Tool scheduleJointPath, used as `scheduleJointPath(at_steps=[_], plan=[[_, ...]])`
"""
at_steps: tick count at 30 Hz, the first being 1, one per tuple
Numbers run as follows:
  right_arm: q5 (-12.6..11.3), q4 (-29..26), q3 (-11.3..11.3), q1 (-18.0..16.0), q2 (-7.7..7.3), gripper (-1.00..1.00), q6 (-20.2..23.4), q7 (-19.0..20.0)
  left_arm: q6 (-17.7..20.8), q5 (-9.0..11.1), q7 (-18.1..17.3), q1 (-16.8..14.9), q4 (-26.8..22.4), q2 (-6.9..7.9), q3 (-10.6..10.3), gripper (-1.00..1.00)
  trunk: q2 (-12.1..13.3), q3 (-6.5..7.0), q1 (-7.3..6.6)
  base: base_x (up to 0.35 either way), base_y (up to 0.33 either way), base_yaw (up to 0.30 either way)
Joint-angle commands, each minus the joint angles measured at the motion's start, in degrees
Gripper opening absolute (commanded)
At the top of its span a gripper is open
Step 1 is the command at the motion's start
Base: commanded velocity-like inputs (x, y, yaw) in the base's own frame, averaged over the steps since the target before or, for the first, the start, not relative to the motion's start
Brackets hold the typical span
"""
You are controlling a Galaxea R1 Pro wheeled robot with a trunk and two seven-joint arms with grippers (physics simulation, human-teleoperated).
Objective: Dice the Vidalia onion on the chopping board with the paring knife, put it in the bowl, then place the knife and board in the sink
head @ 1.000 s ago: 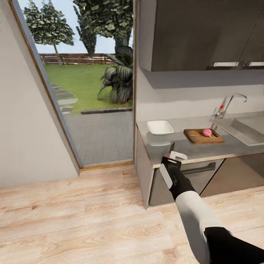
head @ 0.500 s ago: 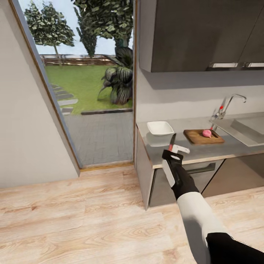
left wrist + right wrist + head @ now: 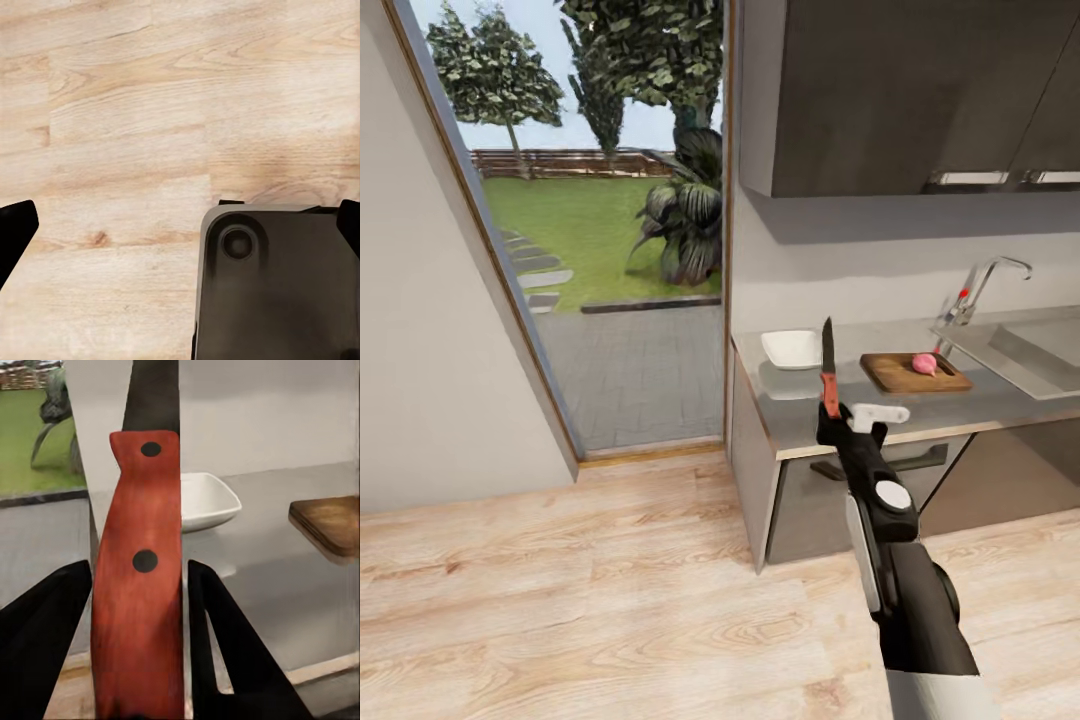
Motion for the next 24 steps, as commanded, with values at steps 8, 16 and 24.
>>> scheduleJointPath(at_steps=[8,16,24], plan=[[15.9,-2.7,0.1,7.1,0.04,-1.00,-13.8,0.9,-0.2,0.6,0.3,0.0,-0.2,0.09,-0.5,1.00,-0.1,-0.10,0.04,0.000,0.000,0.000],[18.9,-2.9,0.1,8.8,0.04,-1.00,-17.1,0.9,-0.2,0.5,0.2,-0.1,-0.2,0.09,-0.5,1.00,-0.1,-0.10,0.04,0.000,0.000,0.000],[19.0,-2.9,0.2,9.0,0.04,-1.00,-17.0,0.8,-0.1,0.5,0.2,-0.4,-0.1,0.09,-0.5,1.00,-0.1,-0.10,0.04,0.144,-0.148,0.000]])
